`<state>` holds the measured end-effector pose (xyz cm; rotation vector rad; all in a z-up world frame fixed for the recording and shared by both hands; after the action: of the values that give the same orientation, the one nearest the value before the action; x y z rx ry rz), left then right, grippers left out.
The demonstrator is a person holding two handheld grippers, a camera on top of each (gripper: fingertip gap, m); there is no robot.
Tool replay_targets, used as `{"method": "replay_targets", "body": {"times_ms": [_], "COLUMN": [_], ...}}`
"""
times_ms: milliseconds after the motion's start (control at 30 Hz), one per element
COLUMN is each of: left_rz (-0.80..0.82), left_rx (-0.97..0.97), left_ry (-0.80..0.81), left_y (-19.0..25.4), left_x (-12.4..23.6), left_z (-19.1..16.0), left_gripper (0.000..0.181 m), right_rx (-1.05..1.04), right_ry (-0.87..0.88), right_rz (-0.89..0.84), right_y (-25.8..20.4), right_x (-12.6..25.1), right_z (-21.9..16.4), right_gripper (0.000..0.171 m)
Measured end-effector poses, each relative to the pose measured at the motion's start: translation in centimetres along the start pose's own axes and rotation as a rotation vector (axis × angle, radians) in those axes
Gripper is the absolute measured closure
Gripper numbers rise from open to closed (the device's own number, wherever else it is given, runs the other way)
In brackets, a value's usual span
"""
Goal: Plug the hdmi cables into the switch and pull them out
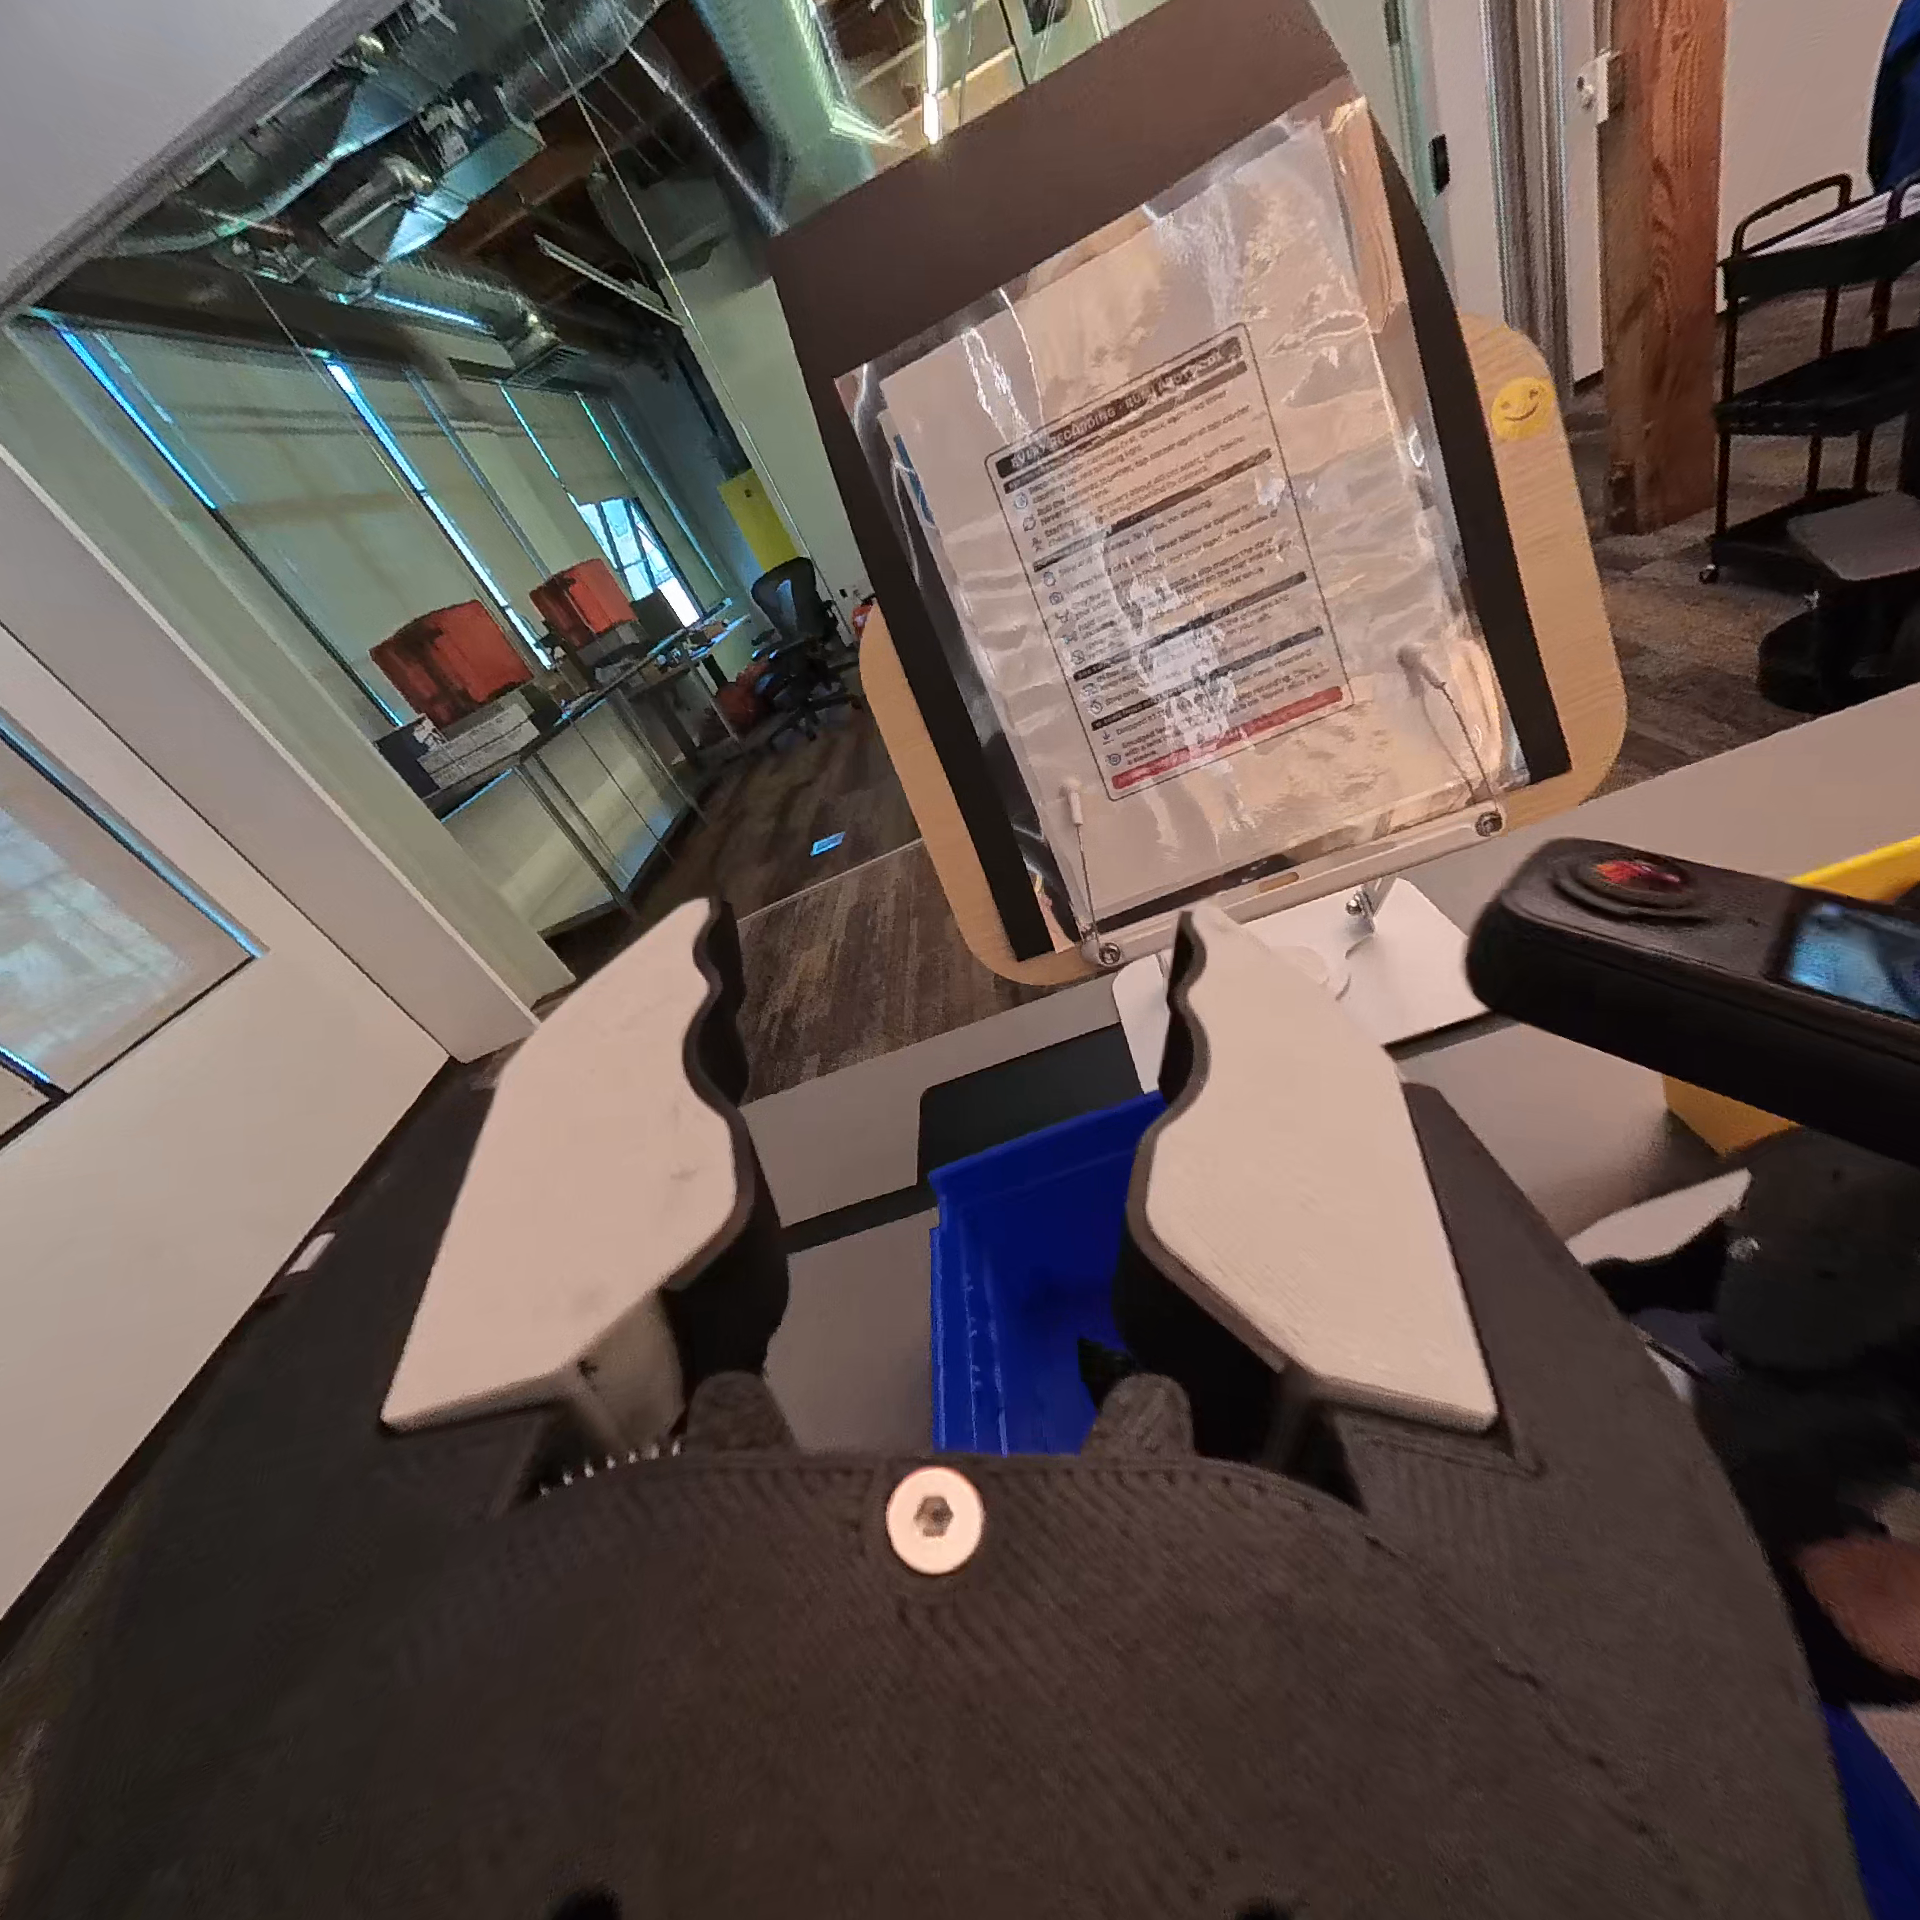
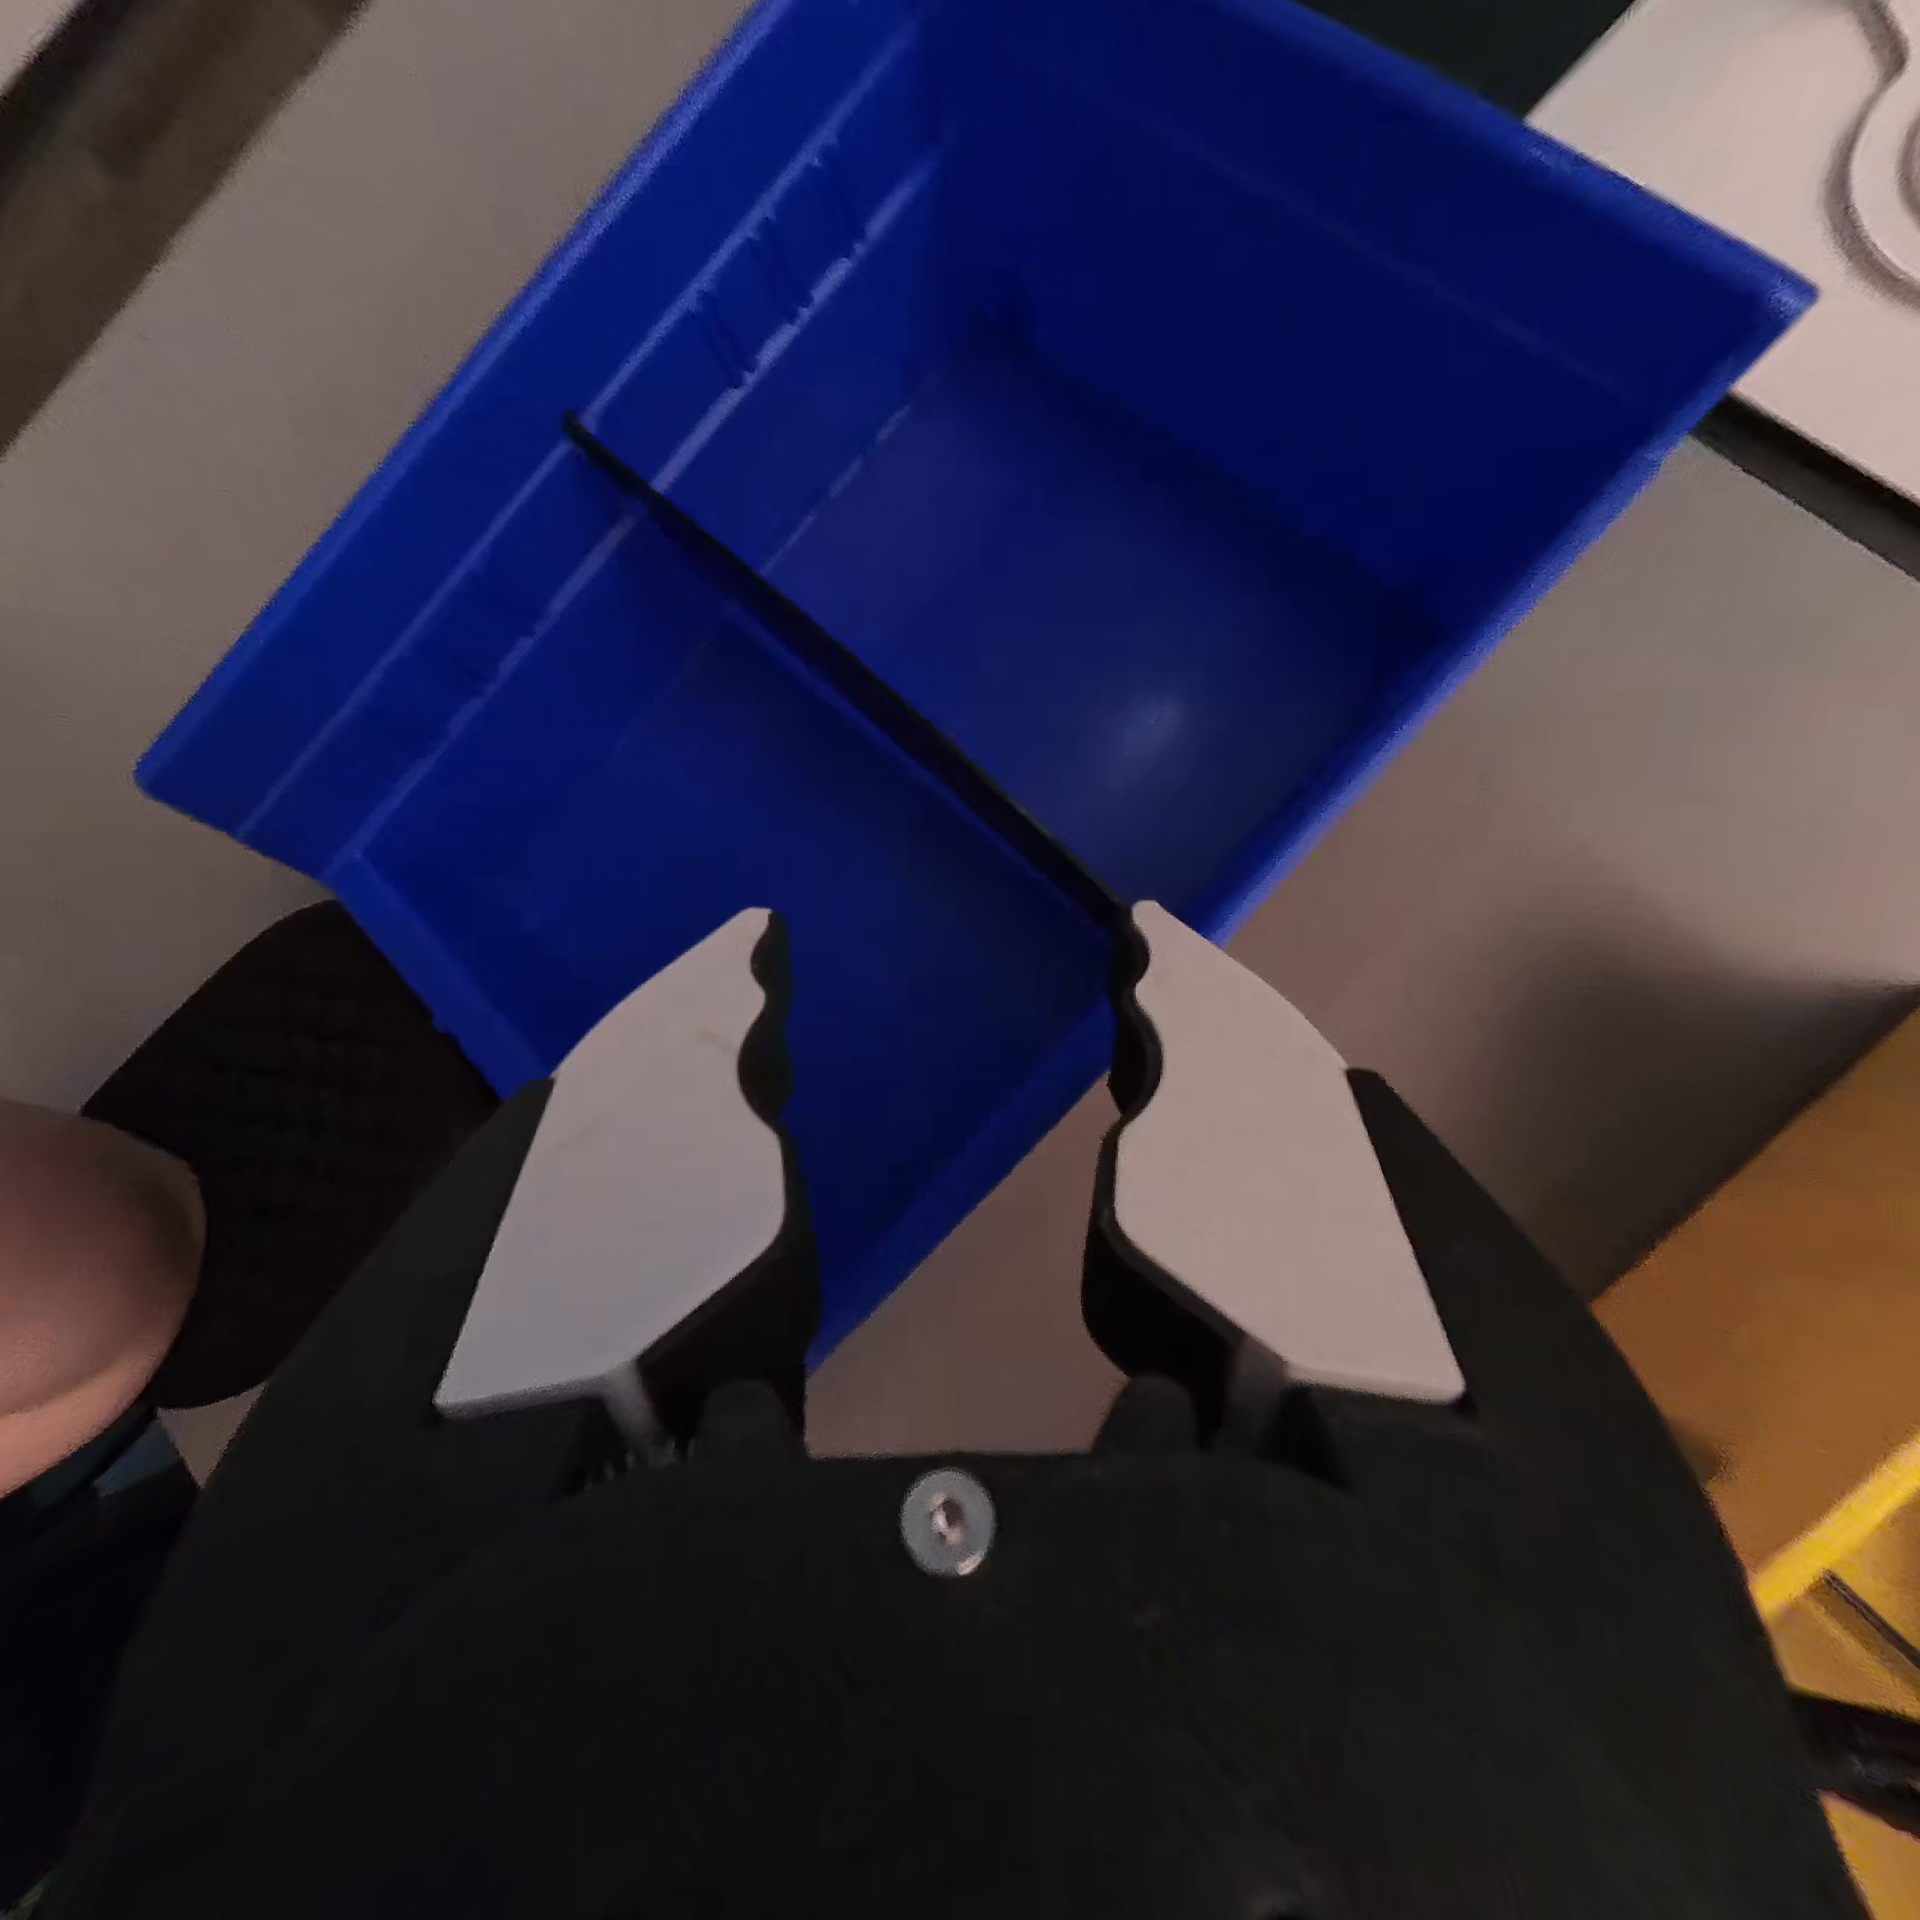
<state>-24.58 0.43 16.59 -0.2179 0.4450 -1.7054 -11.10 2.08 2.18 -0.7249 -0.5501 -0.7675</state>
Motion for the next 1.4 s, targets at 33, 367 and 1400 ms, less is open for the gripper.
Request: {"method": "replay_targets", "body": {"times_ms": [33,367,1400], "left_rz": [-0.008,-0.128,-0.378], "left_rx": [0.001,0.104,0.36], "left_ry": [-0.011,-0.048,0.107], "left_y": [-0.1,-2.1,-8.8], "left_x": [-0.1,0.5,8.5], "left_z": [-0.1,0.0,1.6], "left_gripper": [0.102,0.102,0.106], "right_rx": [-0.008,-0.22,-0.438], "right_ry": [-0.026,-0.284,-0.342], "right_rz": [-0.035,-0.103,0.16], "right_y": [-0.1,1.7,2.0], "right_x": [0.1,-2.7,-1.3], "right_z": [0.4,-1.4,1.9], "right_gripper": [0.108,0.101,0.136]}}
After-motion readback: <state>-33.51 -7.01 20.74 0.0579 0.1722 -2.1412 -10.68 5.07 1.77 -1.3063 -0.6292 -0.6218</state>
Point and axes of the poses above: each gripper's, where its closed fingertips meet, x back along the fingers, z out of its top, y = z × x across the jaws, the point moved 10 cm from there along x, back along the fingers, and after that the axes turned 13 degrees about z, right-handed, at the moved point
